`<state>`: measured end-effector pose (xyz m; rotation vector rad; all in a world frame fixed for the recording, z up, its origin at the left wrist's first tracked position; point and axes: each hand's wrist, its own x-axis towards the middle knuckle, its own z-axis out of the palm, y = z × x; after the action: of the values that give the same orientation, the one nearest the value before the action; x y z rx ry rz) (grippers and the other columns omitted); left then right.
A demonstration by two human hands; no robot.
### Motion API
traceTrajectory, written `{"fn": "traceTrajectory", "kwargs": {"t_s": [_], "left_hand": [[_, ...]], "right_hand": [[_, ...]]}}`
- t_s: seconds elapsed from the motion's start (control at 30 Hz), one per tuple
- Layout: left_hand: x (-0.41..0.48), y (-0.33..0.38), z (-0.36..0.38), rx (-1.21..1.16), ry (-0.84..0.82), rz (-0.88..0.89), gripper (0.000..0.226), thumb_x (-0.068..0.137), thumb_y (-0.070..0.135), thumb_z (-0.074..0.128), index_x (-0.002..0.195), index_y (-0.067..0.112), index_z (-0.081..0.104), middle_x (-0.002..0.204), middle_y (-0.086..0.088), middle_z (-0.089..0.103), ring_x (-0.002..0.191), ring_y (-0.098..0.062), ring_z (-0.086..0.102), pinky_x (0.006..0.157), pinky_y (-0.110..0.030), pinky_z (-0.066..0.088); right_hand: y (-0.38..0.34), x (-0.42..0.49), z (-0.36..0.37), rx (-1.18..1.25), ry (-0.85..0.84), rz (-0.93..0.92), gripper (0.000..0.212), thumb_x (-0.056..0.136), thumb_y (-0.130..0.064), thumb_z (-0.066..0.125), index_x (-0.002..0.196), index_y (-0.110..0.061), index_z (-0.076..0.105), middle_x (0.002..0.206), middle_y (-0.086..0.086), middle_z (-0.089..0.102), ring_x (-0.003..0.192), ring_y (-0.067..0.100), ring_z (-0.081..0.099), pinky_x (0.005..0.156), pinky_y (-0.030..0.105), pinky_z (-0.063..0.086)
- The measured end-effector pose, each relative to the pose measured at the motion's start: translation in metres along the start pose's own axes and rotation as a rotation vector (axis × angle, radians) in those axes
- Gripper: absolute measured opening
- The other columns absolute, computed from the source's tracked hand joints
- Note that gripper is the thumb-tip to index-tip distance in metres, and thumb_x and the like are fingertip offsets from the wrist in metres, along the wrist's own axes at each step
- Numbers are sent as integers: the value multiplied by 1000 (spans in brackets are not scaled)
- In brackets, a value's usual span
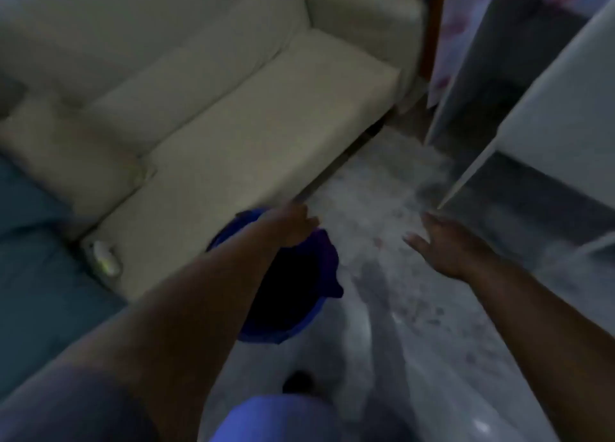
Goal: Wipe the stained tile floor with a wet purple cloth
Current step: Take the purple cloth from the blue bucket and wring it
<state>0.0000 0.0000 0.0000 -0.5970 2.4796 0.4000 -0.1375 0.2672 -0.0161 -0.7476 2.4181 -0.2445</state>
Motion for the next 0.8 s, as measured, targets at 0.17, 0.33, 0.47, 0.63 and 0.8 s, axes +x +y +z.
{"fn": "traceTrajectory", "kwargs": {"t_s": [0.17, 0.33, 0.47, 0.63, 0.8], "left_hand": [[68, -64, 166, -219, -101, -178, 56, 103, 52, 26, 119, 12, 61, 114, -14, 66, 101, -28, 62, 99, -47, 49], [140, -79, 264, -830, -42, -229, 76, 95, 71, 20, 141, 20, 53, 141, -12, 57, 123, -27, 58, 109, -43, 43], [176, -68, 294, -1300, 15, -181, 62, 82, 85, 30, 104, 37, 61, 116, -6, 69, 115, -28, 66, 99, -45, 52], [180, -75, 292, -1476, -87, -235, 67, 78, 87, 40, 94, 30, 73, 89, 2, 81, 88, -17, 78, 74, -38, 57], [157, -75, 273, -1620, -203, -92, 34, 81, 45, 67, 96, 18, 83, 107, -9, 79, 96, -22, 76, 73, -34, 62]], "right_hand": [[8, 77, 190, 134, -221, -91, 81, 99, -62, 36, 158, -9, 19, 164, 13, 28, 148, 27, 33, 114, 34, 30], [3, 169, 289, 529, -236, -45, 77, 94, -72, 31, 140, -13, 53, 143, 14, 58, 128, 30, 56, 109, 40, 42], [-12, 204, 320, 1052, -325, 6, 79, 74, -87, 48, 106, -20, 73, 97, 3, 76, 82, 22, 73, 67, 38, 60], [-12, 212, 337, 1338, -481, -50, 67, 79, -71, 63, 119, -18, 71, 102, 0, 79, 94, 21, 76, 77, 40, 63], [-2, 210, 323, 1520, -323, -144, 14, 92, -23, 66, 105, -20, 71, 105, 8, 77, 89, 21, 76, 75, 34, 59]]}}
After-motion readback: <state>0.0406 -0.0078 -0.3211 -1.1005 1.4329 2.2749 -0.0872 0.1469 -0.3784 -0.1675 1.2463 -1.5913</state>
